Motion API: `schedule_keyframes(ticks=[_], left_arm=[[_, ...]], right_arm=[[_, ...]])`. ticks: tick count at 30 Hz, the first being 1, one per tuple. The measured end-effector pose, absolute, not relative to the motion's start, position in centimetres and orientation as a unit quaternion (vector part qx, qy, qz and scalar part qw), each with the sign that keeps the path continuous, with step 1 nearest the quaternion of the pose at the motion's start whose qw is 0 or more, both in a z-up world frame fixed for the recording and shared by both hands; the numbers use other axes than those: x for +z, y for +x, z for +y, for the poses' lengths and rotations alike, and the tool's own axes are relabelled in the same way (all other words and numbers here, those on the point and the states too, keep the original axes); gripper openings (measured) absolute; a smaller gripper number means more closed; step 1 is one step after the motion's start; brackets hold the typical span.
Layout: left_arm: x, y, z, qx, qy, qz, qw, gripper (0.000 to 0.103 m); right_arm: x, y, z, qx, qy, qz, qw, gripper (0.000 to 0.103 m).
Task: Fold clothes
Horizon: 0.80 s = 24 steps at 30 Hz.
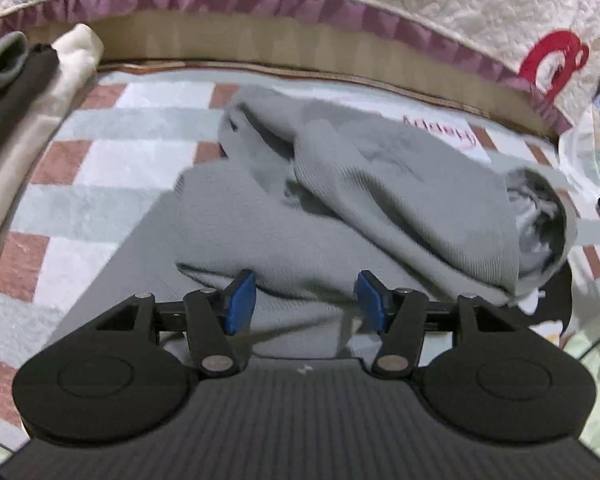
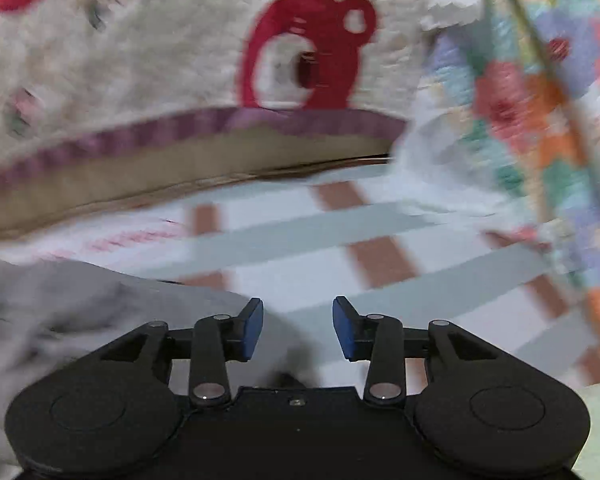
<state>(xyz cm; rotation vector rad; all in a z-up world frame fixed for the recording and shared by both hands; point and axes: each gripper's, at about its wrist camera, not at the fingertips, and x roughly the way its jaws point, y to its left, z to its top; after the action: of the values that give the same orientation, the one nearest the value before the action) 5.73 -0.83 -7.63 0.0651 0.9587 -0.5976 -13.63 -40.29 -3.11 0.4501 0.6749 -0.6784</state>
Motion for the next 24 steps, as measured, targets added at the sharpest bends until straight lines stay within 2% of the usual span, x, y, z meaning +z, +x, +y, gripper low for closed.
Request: schedule_keyframes(ticks=[4,7,11,14,15,17,20,24], left_arm=[[-7.2,6.4,-0.2,-0.275,0.011,0.451,0.849,0.058],[-7.1,6.7,0.0,-0.275,0.005,0.445,0.852,0.058],[-7.0,6.7,0.1,-0.280,-0.002,0.439,0.854,0.058],[-6.7,6.5,0.0,-0.282,-0.003,0.429,0.858,0.058],[-6.6,6.4,0.0,-0.282,-0.003,0.426,0.860,0.058],[-6.4,6.4,0.1,-0.284,-0.006,0.419,0.862,0.058],[-6.0,6.3,0.4,-0.287,-0.017,0.409,0.866,0.058],[-5.7,6.4,0.7,-0.291,-0.026,0.407,0.866,0.058]], right_arm=[[-4.8,-11.2,-39.0,-0.166,0.344,0.320,0.867,0.046],[-6.6,-8.5,-36.7,-0.097,0.378,0.333,0.858,0.047],[-8.5,-4.8,-33.7,-0.048,0.370,0.364,0.854,0.058],[-9.3,-2.6,-31.8,-0.054,0.338,0.380,0.859,0.061],[-9.3,-2.3,-31.2,-0.037,0.324,0.381,0.865,0.059],[-8.8,-2.0,-29.8,0.012,0.285,0.377,0.881,0.018],[-7.6,-3.4,-27.6,0.100,0.240,0.373,0.891,0.017],[-9.0,-5.2,-25.2,0.157,0.206,0.464,0.847,0.017]])
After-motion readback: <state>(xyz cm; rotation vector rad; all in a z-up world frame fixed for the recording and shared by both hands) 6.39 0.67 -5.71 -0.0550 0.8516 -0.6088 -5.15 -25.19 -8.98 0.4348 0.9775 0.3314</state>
